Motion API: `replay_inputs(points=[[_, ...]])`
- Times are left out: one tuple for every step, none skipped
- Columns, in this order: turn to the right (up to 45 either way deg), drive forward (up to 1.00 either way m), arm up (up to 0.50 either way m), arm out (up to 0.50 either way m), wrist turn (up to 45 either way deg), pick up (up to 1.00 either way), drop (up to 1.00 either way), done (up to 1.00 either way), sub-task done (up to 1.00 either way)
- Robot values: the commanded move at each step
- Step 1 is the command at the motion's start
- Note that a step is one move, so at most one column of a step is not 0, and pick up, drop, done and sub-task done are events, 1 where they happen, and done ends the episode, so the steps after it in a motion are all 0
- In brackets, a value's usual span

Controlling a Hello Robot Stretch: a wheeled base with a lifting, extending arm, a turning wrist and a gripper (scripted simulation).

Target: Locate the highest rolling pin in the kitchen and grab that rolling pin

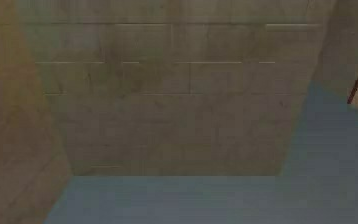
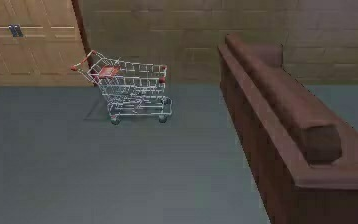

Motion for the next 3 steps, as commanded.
replay_inputs(points=[[-45.0, 0.00, 0.00, 0.00, 0.0, 0.00, 0.00, 0.00, 0.00], [-45.0, 0.00, 0.00, 0.00, 0.0, 0.00, 0.00, 0.00, 0.00], [-3.0, 0.00, 0.00, 0.00, 0.0, 0.00, 0.00, 0.00, 0.00]])
